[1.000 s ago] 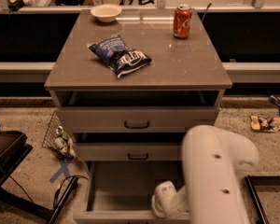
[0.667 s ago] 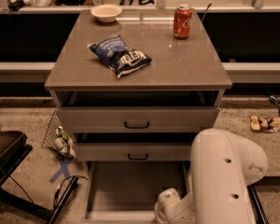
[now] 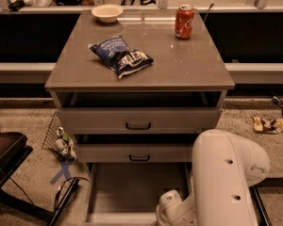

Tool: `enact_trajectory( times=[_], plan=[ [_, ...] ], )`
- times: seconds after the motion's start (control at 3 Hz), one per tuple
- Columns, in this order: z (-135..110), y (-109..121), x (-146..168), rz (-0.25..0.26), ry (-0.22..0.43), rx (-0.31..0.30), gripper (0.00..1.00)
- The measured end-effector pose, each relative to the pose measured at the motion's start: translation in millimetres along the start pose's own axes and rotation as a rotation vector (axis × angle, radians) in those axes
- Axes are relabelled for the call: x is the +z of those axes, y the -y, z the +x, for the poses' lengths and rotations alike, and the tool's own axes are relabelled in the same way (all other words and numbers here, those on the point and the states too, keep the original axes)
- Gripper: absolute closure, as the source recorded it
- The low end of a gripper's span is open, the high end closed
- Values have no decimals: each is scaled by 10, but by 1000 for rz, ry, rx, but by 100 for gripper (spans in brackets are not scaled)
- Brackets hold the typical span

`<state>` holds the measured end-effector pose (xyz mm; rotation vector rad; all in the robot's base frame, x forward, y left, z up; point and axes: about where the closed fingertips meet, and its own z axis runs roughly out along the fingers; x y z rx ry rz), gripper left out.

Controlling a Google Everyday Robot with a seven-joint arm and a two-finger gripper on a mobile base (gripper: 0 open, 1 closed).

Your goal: Open bottom drawer

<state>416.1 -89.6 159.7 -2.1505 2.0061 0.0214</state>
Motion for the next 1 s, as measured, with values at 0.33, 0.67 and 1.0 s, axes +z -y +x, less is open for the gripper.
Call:
enact_trajectory(
  times=[0.33, 0.67, 1.0],
  plan=[
    [-3, -8, 6, -1, 0, 0, 12],
    [-5, -4, 10, -2, 1, 0, 0],
    [-5, -4, 11, -2, 1, 0, 0]
  ],
)
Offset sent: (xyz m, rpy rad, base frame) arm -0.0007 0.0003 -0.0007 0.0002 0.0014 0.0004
